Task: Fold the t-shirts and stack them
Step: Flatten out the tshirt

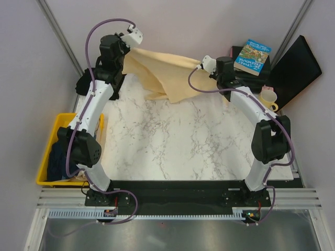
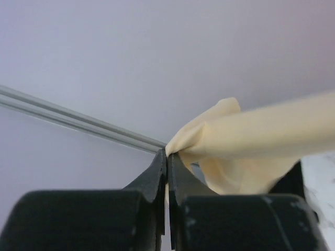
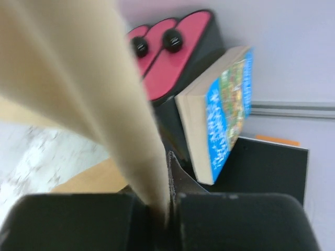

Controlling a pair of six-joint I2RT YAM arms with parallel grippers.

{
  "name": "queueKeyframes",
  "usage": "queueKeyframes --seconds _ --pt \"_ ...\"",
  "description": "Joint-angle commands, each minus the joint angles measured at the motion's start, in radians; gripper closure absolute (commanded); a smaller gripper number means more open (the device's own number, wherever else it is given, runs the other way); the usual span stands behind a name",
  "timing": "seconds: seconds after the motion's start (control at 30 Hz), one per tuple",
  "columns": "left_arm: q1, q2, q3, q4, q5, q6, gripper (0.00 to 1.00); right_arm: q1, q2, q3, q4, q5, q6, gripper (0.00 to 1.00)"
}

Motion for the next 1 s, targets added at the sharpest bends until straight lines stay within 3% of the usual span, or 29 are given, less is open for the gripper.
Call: queueKeyframes --seconds 0.0,0.17,0.53,0.7,0.97 --pt "-0.003 -0.002 0.147 0.227 -0.104 0.174 0.98 -0.008 0.022 0.124 0.231 0.144 -0.007 1.00" --pt "-0.003 0.007 0.182 0.294 -0.056 0.251 0.98 -0.007 0.071 0.233 0.223 0.106 -0.024 1.00" --pt "-0.003 0.009 0.134 0.438 -0.013 0.372 0.98 -0.005 0.114 0.291 0.352 0.089 -0.122 1.00" --pt "0.004 0.018 0.102 0.574 -0.004 0.463 0.98 -0.005 0.103 0.264 0.515 0.144 -0.137 1.00" --pt "0.064 0.153 0.318 0.666 -0.012 0.523 0.98 -0.014 0.151 0.261 0.740 0.201 -0.074 1.00"
